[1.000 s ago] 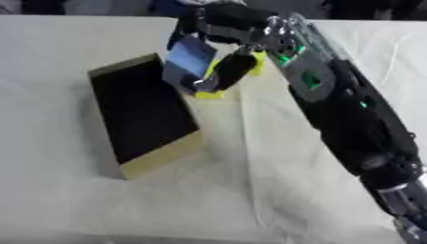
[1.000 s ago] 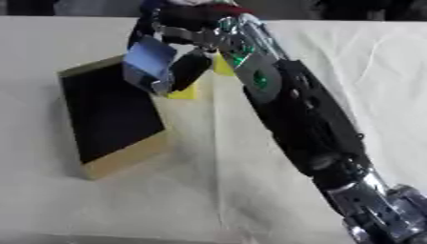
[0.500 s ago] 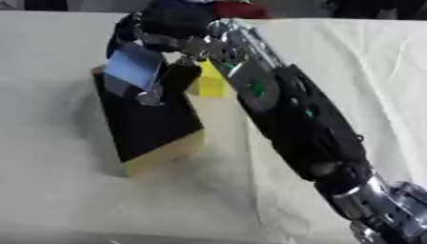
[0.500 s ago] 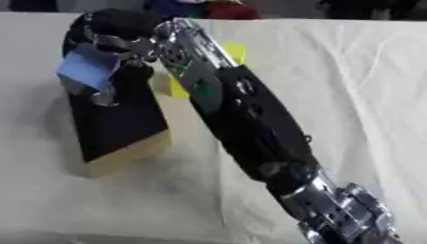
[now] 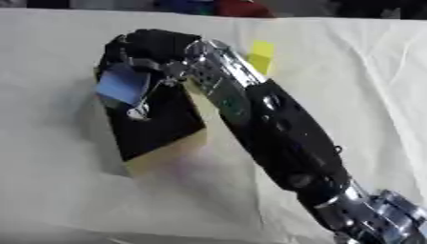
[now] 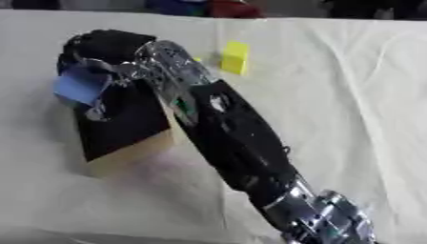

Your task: Pick up objects on the table and place them in the box.

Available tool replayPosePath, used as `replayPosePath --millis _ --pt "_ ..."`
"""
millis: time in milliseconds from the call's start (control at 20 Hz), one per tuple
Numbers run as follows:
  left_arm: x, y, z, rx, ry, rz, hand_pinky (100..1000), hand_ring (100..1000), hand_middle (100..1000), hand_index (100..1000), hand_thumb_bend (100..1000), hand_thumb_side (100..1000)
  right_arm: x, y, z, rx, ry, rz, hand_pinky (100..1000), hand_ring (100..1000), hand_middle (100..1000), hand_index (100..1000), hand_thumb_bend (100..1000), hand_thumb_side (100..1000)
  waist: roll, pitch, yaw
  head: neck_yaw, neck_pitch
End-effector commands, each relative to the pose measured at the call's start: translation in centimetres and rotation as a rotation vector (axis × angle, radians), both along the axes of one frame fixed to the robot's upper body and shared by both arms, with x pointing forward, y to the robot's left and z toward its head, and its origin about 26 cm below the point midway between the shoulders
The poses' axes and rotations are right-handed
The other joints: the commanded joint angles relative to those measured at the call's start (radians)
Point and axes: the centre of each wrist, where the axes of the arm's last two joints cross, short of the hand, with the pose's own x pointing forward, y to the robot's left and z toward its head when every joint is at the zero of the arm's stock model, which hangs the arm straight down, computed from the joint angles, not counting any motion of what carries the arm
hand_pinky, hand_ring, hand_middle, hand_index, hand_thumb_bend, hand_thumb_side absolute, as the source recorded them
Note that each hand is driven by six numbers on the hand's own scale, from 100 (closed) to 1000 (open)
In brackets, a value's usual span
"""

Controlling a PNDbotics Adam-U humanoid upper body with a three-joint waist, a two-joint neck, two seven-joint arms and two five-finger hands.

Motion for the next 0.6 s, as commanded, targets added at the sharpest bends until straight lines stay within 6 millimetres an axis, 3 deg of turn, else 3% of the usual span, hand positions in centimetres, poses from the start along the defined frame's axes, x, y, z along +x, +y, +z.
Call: replayPosePath --millis 50,600 --pt "-0.16 0.02 0.78 0.018 -0.025 -0.005 603 654 783 804 100 686 0.04 0.09 0.62 0.018 -0.036 -0.009 655 785 700 769 100 373 0.009 -0.014 0.000 -0.001 -0.012" --pt "-0.18 0.03 0.73 0.018 -0.022 -0.004 603 654 783 803 100 687 0.35 -0.28 0.13 -0.010 -0.029 -0.010 666 796 708 764 100 381 0.009 -0.011 -0.004 -0.002 -0.012"
